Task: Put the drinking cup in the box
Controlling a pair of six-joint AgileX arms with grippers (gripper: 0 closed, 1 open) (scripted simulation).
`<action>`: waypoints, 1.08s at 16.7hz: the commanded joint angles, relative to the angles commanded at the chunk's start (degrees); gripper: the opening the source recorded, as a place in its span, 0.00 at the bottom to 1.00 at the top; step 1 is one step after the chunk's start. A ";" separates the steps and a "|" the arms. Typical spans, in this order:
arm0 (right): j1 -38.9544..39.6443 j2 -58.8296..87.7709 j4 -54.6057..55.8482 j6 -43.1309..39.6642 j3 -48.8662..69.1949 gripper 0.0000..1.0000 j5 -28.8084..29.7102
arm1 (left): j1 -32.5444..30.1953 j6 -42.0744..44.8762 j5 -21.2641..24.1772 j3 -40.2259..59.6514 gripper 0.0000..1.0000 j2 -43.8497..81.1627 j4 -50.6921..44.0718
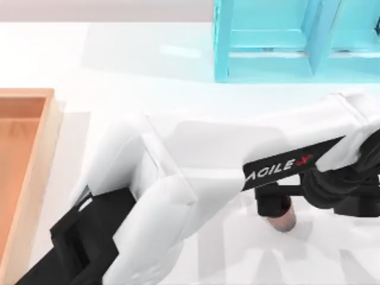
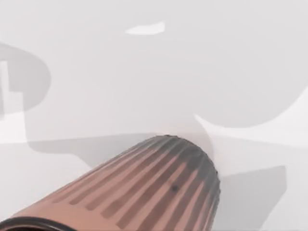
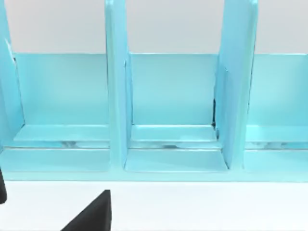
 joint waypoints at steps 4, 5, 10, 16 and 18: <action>0.00 0.00 0.00 0.00 0.00 1.00 0.00 | 0.00 0.00 0.00 0.00 0.77 0.00 0.00; 0.00 0.00 0.00 0.00 0.00 1.00 0.00 | 0.00 0.00 0.00 0.00 0.70 0.00 0.00; 0.00 0.00 0.00 0.00 0.00 1.00 0.00 | 0.00 0.00 0.00 0.00 0.32 0.00 0.00; 0.00 0.00 0.00 0.00 0.00 1.00 0.00 | 0.00 0.00 0.00 0.00 0.00 0.00 0.00; 0.00 0.00 0.00 0.00 0.00 1.00 0.00 | 0.00 0.00 0.00 0.00 0.00 0.00 0.00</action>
